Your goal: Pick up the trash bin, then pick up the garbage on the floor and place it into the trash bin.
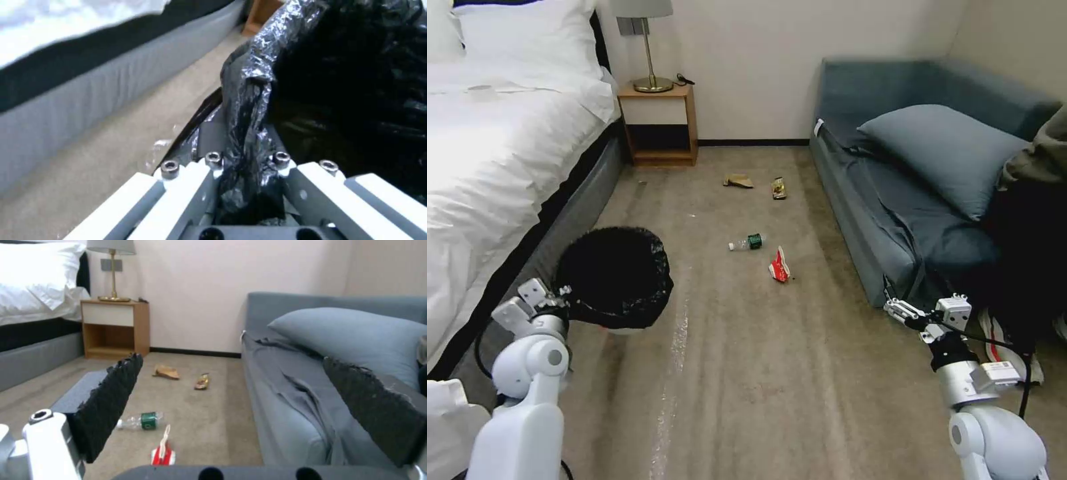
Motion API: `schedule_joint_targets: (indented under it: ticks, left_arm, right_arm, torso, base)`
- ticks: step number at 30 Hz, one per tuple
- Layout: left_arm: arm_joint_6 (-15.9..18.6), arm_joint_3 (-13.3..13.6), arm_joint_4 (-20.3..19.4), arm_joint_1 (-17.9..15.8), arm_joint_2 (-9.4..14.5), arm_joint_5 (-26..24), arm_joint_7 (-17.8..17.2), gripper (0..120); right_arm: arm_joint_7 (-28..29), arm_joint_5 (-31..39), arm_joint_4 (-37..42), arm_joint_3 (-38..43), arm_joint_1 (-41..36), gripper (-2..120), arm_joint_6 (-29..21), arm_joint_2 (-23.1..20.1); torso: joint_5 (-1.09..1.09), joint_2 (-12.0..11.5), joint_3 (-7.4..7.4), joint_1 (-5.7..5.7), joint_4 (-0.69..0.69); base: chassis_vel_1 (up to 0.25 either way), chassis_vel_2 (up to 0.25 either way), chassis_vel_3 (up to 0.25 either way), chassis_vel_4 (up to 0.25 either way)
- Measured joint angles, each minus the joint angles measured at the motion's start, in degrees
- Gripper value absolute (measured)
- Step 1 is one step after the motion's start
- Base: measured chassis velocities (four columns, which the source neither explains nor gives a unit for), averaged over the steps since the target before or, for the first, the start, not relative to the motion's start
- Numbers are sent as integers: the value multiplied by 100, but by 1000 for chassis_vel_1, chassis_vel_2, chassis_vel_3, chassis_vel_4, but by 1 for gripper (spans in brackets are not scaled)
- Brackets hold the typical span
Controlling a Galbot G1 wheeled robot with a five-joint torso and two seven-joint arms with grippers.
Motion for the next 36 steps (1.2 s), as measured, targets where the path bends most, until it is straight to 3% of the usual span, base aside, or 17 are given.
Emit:
schedule_joint_targets:
  ticks: [4, 11, 17, 19, 22, 25, 36]
  left_arm:
    - [110, 21, -329, 130, -30, 169, 48, 4]
    - [181, -24, -451, 194, -10, 358, 99, 4]
    - [222, -119, -467, 333, 16, 510, 536, 4]
    - [313, -134, -460, 328, 23, 697, 787, 4]
    - [371, -133, -454, 282, 23, 740, 857, 4]
    - [381, -120, -454, 229, 5, 739, 870, 4]
    - [374, -151, -427, 178, -3, 730, 911, 4]
  right_arm:
    - [21, -17, -15, 0, 5, 100, 33, 3]
    - [29, -124, -19, 30, -5, 100, 57, 4]
    - [313, -114, -116, -58, 57, 100, 205, 31]
    - [658, -20, -75, -171, 59, 100, -14, 17]
    - [1052, 46, -44, -305, 71, 100, -217, -8]
    - [1314, -23, -161, -440, 180, 100, -89, -21]
    - [923, 11, -295, -493, 206, 100, 88, -37]
  torso:
    - [0, 0, 0, 0, -1]
    - [0, 0, 0, 0, 0]
    - [0, 0, 0, 0, 1]
    - [0, 0, 0, 0, 0]
    - [-2, 0, 0, 0, 0]
    - [0, 0, 0, 0, 0]
    - [0, 0, 0, 0, 0]
  base:
    - [0, 0, 0, 0]
    - [0, 0, 0, 0]
    - [0, 0, 0, 0]
    - [0, 0, 0, 0]
    - [0, 0, 0, 0]
    - [0, 0, 0, 0]
    - [0, 0, 0, 0]
